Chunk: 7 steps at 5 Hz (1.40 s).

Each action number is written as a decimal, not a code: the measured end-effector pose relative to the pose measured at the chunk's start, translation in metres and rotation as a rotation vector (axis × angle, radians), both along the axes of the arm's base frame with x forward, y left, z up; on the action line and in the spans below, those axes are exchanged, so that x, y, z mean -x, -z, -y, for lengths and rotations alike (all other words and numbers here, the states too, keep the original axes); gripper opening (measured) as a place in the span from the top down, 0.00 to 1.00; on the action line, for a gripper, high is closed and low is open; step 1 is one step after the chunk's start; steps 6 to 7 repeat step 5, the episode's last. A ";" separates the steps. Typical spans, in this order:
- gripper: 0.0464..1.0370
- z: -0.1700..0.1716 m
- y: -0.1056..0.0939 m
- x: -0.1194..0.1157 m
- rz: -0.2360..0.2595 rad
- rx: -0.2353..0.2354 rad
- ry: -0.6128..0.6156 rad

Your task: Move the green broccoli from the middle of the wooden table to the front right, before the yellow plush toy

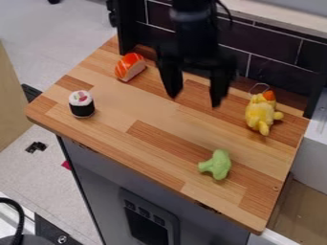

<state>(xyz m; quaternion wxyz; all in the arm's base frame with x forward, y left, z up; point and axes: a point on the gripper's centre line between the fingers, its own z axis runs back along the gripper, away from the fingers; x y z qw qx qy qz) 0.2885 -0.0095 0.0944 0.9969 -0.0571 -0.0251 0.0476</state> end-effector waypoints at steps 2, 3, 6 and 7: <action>0.04 -0.050 -0.003 -0.023 0.011 -0.045 -0.037; 0.04 -0.064 -0.004 -0.027 0.017 -0.053 -0.011; 0.04 -0.074 -0.002 -0.028 0.018 -0.064 0.113; 0.04 -0.074 -0.002 -0.028 0.018 -0.064 0.113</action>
